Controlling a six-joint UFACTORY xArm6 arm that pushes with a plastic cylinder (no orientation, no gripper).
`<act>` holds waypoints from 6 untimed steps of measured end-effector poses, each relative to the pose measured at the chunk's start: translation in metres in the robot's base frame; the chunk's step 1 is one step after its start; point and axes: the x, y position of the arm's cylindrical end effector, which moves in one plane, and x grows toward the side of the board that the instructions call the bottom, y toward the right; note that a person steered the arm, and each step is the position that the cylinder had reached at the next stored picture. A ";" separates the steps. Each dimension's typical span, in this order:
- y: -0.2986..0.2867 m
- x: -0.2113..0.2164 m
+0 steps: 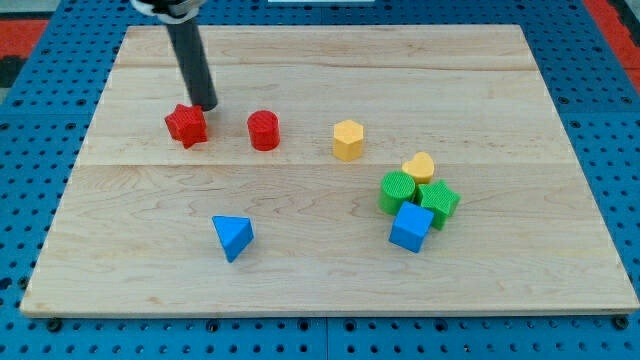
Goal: Move your arm closer to the green star
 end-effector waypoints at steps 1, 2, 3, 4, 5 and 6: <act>0.101 -0.009; 0.173 0.034; 0.253 0.047; 0.294 0.085; 0.294 0.108; 0.286 0.123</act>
